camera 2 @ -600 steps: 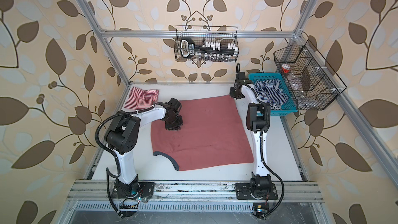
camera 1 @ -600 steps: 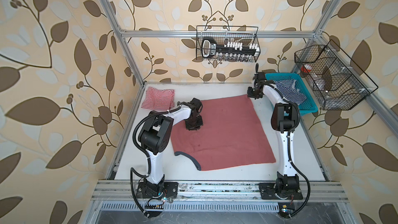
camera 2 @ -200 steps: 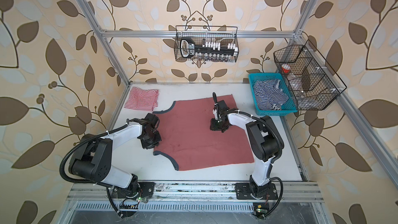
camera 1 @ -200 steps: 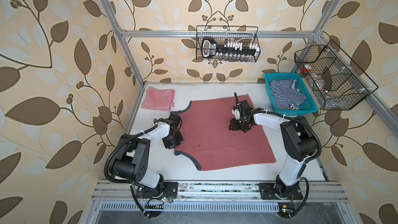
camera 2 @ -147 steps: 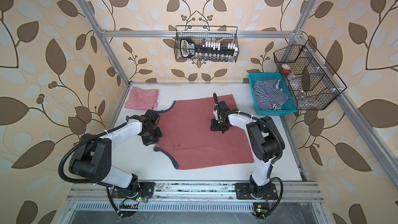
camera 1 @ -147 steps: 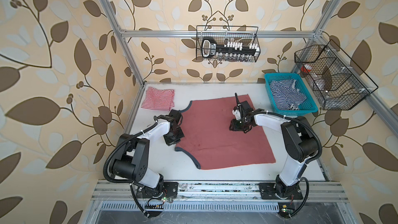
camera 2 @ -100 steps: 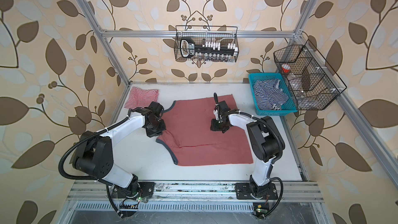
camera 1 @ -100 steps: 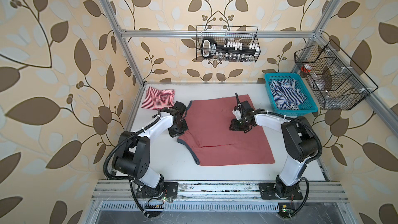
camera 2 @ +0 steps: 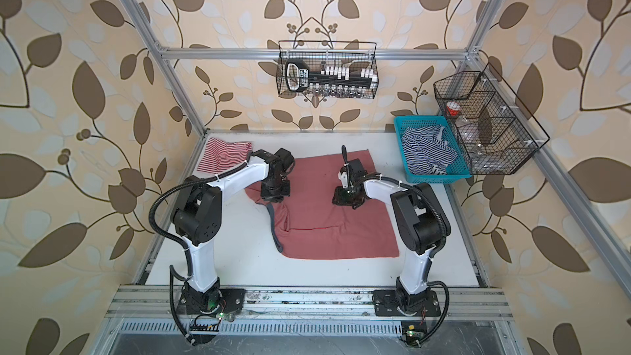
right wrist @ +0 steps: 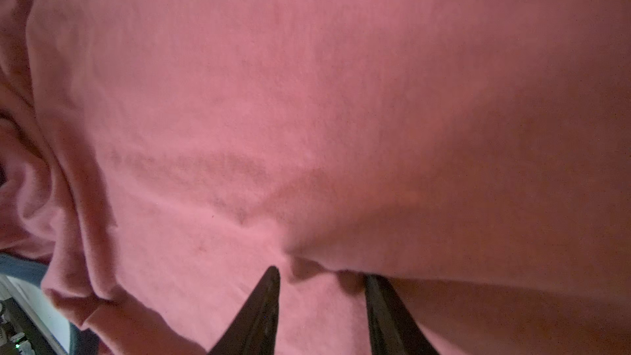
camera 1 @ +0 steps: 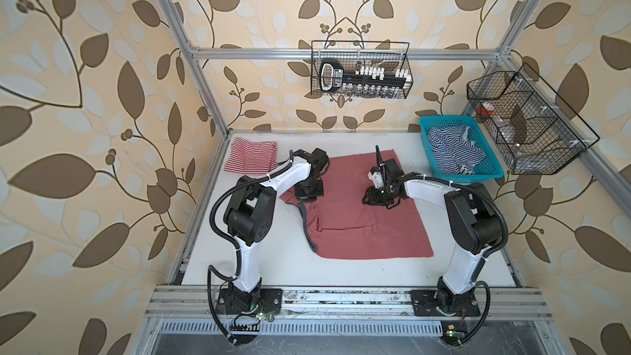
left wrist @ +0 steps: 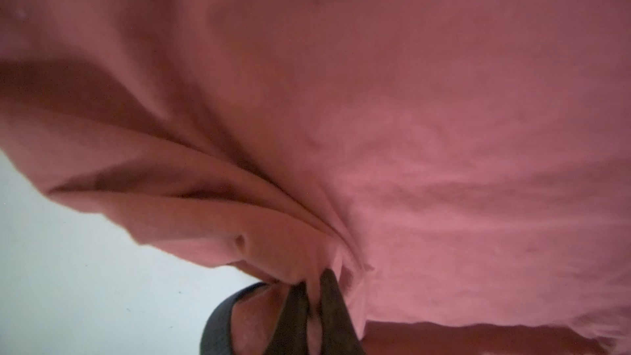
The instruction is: Fold and stack the tank tops
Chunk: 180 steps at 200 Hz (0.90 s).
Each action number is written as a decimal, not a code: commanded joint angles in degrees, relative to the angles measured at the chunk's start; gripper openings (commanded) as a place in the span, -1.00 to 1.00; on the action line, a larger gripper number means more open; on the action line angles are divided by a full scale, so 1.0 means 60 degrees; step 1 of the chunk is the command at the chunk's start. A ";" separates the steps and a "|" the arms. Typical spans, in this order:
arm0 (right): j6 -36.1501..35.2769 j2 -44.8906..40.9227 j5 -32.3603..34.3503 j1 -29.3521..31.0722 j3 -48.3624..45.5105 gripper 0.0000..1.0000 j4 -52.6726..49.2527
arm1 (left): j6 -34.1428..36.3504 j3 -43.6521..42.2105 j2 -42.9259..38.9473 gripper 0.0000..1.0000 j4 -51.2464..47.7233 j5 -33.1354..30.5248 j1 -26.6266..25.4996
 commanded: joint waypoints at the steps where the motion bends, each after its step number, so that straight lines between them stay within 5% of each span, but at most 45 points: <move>1: -0.0146 0.0875 0.0273 -0.0139 -0.0505 -0.15 -0.0761 | 0.0355 0.0982 0.0512 -0.73 -0.0830 -0.0043 -0.0236; 28: -0.0102 0.0733 0.0234 -0.0391 -0.0800 -0.17 -0.0863 | 0.0510 0.1848 0.1467 -0.61 -0.1047 0.0244 -0.0542; 61: -0.0139 0.0395 0.0274 -0.0526 -0.1236 -0.17 -0.0907 | 0.0634 0.2422 0.2309 -0.16 -0.1078 0.0627 -0.0774; 114: 0.0042 -0.0175 -0.0167 -0.0766 -0.1655 -0.17 -0.0894 | 0.0767 0.3402 0.3064 0.01 -0.1006 0.1702 -0.1019; 180: 0.0102 -0.1037 -0.0238 -0.0787 -0.1326 -0.16 -0.1382 | 0.0723 0.4812 0.1113 0.36 -0.1392 0.0819 -0.1007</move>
